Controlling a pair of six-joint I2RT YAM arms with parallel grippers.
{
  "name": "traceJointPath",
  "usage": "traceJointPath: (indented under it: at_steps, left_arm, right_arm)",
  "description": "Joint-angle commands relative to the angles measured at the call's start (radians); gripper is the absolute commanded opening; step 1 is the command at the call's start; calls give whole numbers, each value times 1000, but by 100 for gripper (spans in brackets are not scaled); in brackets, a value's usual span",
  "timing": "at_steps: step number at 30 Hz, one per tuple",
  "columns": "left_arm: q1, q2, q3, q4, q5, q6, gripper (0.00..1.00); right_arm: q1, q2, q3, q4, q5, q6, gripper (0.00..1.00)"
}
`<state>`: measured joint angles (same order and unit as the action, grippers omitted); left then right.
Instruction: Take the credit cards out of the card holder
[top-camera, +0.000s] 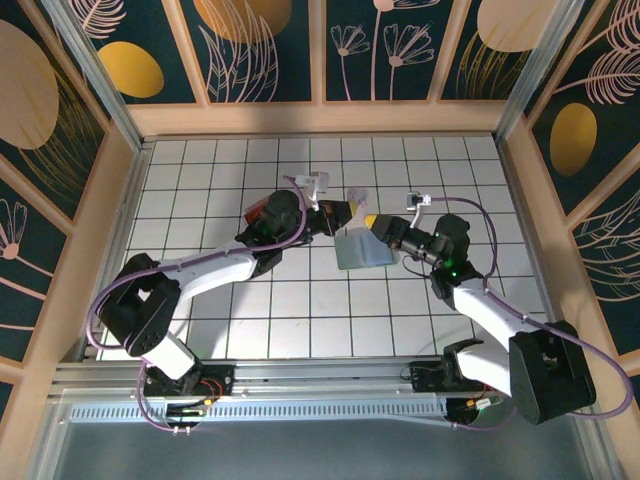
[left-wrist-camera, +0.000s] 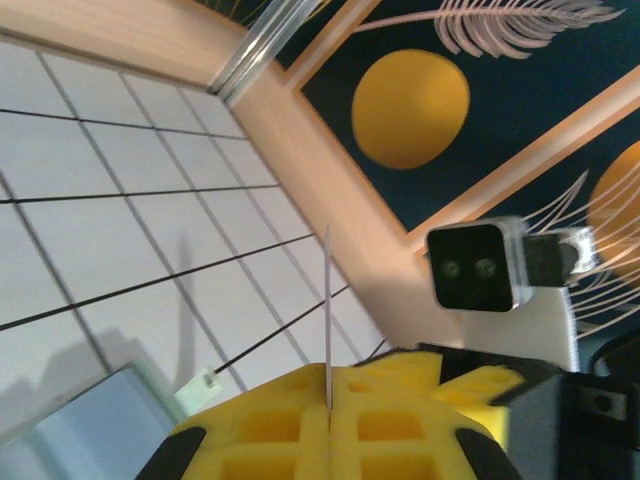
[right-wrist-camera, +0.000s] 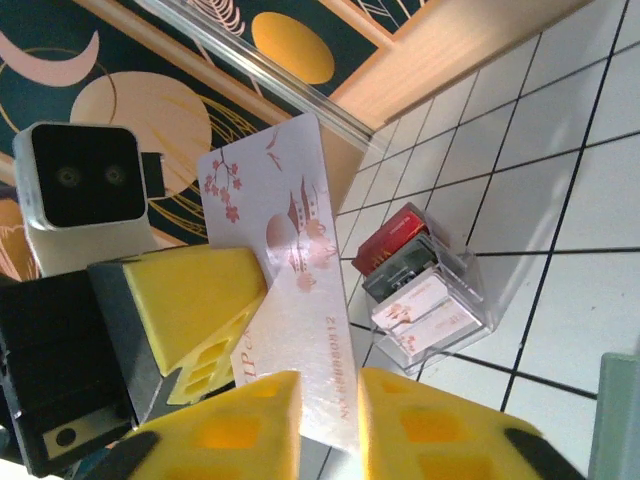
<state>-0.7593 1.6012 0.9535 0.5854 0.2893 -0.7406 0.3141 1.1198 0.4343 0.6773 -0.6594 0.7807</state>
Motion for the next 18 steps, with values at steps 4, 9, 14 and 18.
traceJointPath:
  at_steps: [4,9,14,18]
  left_arm:
    - [4,-63,90,-265,-129,209,0]
    - [8,-87,125,-442,-235,374,0]
    - [33,-100,135,-579,-291,526,0]
    - [66,-110,116,-638,-337,615,0]
  right_arm:
    - [12,-72,73,-239,158,-138,47]
    - [11,-138,76,-346,280,-187,58]
    - [11,-167,87,-430,372,-211,61]
    - [11,-179,83,-458,411,-207,61]
